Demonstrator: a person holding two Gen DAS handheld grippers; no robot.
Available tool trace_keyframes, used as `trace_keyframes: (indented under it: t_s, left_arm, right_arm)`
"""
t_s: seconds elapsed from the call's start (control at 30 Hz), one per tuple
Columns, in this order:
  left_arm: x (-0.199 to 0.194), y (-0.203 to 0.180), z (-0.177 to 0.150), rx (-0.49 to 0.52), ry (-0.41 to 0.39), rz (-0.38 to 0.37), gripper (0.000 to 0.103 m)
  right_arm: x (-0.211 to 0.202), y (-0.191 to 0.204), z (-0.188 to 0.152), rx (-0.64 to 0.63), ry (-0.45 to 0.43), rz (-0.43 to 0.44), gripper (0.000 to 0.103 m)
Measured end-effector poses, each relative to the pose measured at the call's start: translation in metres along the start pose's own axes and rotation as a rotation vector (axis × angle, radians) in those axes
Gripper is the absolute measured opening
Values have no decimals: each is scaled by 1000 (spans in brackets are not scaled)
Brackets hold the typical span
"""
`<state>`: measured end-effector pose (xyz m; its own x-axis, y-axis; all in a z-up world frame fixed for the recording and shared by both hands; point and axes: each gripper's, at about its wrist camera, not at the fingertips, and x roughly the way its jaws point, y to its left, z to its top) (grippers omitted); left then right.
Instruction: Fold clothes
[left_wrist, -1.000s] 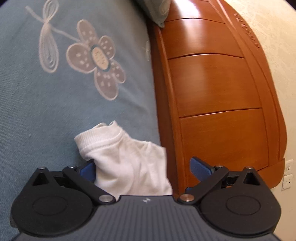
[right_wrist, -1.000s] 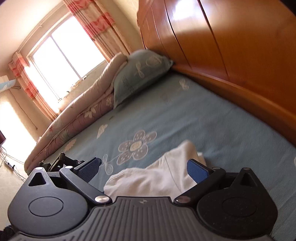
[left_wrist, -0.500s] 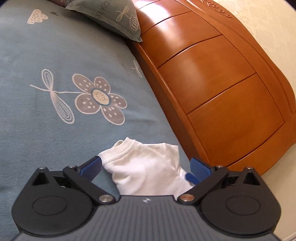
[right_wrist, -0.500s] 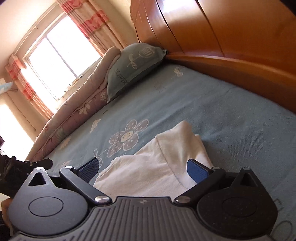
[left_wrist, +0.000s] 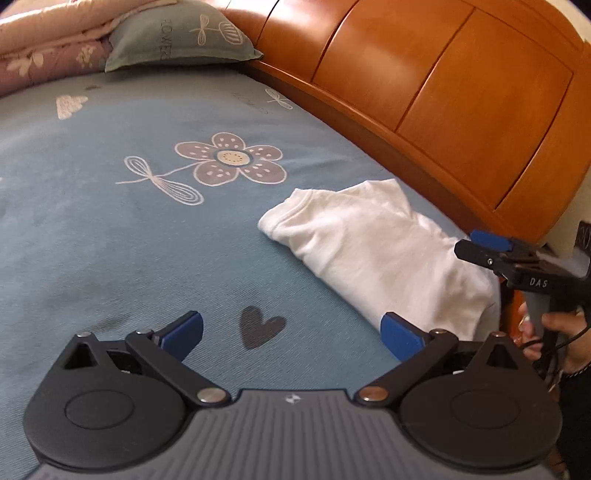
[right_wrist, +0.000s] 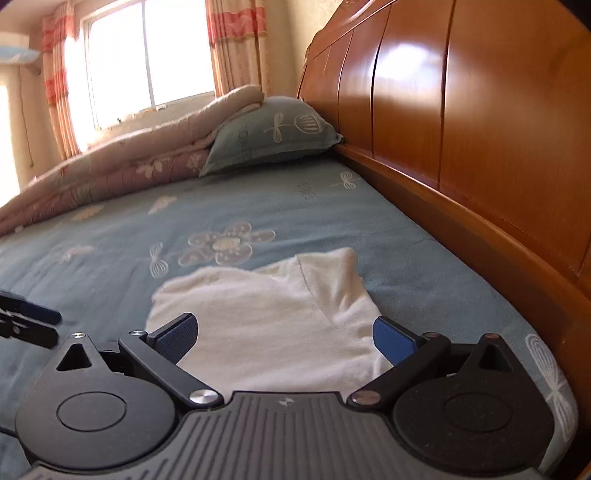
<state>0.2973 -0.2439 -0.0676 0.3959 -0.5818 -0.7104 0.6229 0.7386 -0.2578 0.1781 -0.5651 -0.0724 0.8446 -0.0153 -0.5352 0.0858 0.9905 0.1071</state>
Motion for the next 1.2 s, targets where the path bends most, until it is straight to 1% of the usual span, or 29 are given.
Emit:
trace_keyframes:
  t_s: [0.07, 0.1, 0.17, 0.2, 0.27, 0.3, 0.4, 0.47, 0.57, 0.63, 0.73, 0.87, 0.97, 1.0, 1.1, 1.13, 1.2]
  left_arm:
    - [-6, 0, -7, 19, 6, 32, 102]
    - [-10, 0, -10, 21, 9, 50, 102]
    - [-23, 3, -18, 28, -18, 78, 102]
    - [-30, 4, -23, 34, -39, 91, 102]
    - [-37, 7, -32, 38, -56, 121, 102]
    - [-40, 8, -36, 38, -57, 139, 102]
    - [-45, 9, -45, 24, -50, 167, 102]
    - [-50, 9, -51, 21, -52, 193, 102]
    - [-60, 5, -60, 76, -75, 241, 102]
    - [-62, 2, -64, 109, -80, 270, 102]
    - [-61, -1, -66, 125, -73, 270, 102]
    - [-64, -3, -70, 105, -88, 257, 102]
    - [-66, -2, -72, 108, -91, 269, 102]
    - [-66, -1, -72, 113, -91, 275, 102]
    - [-66, 1, -73, 117, -87, 284, 102]
    - [-66, 2, -73, 113, -89, 282, 102]
    - [-66, 2, -72, 105, -94, 278, 102]
  right_arm:
    - [18, -10, -13, 38, 122, -24, 103]
    - [11, -9, -15, 41, 116, -35, 103]
    - [-3, -7, -20, 45, 103, -56, 103]
    - [-18, 1, -19, 35, 64, -56, 103]
    - [-39, 15, -22, 21, 1, -32, 103]
    - [-43, 22, -25, 7, -2, -10, 103]
    - [-29, 47, -42, -83, 80, -38, 103]
    - [-21, 60, -63, -142, 174, -93, 103]
    - [-40, 68, -78, -135, 168, -76, 103]
    - [-54, 72, -75, -128, 124, -83, 103]
    - [-47, 74, -74, -105, 149, -46, 103]
    - [-37, 78, -72, -74, 182, 2, 103]
    - [-30, 80, -71, -51, 207, 38, 103]
    - [-34, 77, -69, -45, 176, 26, 103]
    - [-42, 52, -51, 67, 46, -47, 103]
    - [-42, 43, -45, 96, 19, -66, 103]
    - [-31, 27, -39, 147, -3, -79, 103]
